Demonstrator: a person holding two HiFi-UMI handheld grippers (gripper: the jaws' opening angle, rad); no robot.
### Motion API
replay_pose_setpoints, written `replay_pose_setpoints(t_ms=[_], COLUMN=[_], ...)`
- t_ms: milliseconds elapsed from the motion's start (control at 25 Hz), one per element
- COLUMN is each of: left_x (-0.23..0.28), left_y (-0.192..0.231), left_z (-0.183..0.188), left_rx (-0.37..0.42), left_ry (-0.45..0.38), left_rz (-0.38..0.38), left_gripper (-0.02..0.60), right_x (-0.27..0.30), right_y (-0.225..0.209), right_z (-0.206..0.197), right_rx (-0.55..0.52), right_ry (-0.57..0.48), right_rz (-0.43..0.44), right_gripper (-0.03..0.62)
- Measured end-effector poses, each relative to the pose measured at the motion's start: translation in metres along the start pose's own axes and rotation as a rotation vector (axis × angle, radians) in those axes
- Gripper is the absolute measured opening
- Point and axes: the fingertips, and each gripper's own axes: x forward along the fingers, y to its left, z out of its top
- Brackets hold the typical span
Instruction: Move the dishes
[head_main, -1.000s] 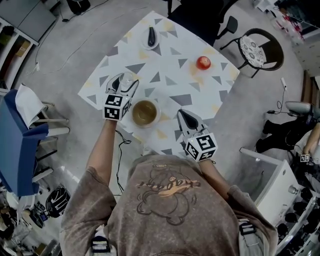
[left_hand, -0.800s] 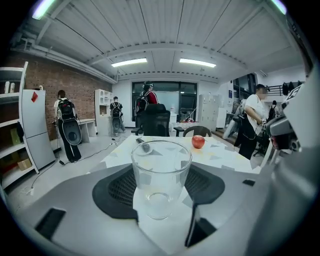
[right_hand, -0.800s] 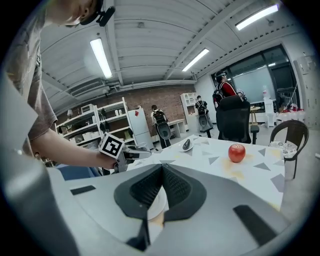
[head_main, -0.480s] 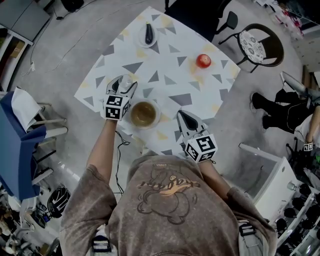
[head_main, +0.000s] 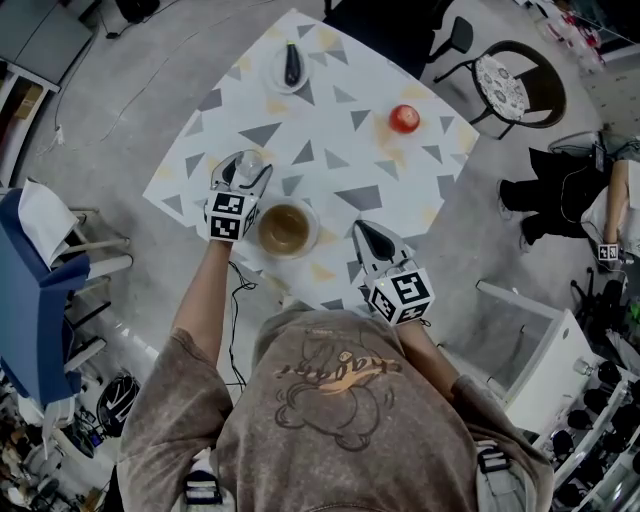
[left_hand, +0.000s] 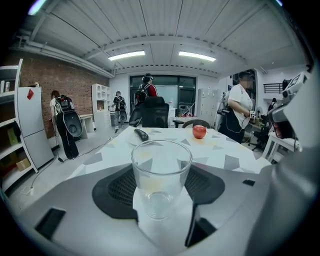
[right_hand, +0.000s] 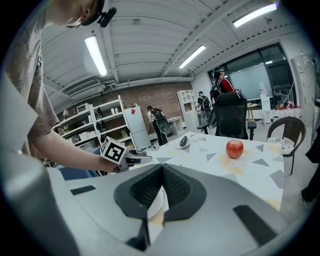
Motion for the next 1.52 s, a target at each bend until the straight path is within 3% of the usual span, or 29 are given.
replay_pose_setpoints(t_ms=[720,1240,1520], left_x=[-0.007,-0.055,-0.088], left_y=[-0.003,-0.016,-0.034], left_z=[0.015,0.068,0.084], left_rx=[-0.013,0.033,0.020], left_ry=[-0.042,-0.165,-0.221], left_rz=[0.008,0.039,0.054], left_gripper=[0.290,0.291,0.290], right_x=[-0.002,-0.007,-0.011], right_y=[0.001,0.006,0.009], right_z=[0.003,0.006,0.011], right_rx=[-0.002,-0.013,-0.029], right_ry=[-0.013,-0.046,-0.065], right_rz=[0.004,0.033,0.052], right_gripper=[0.005,0.005,0.005])
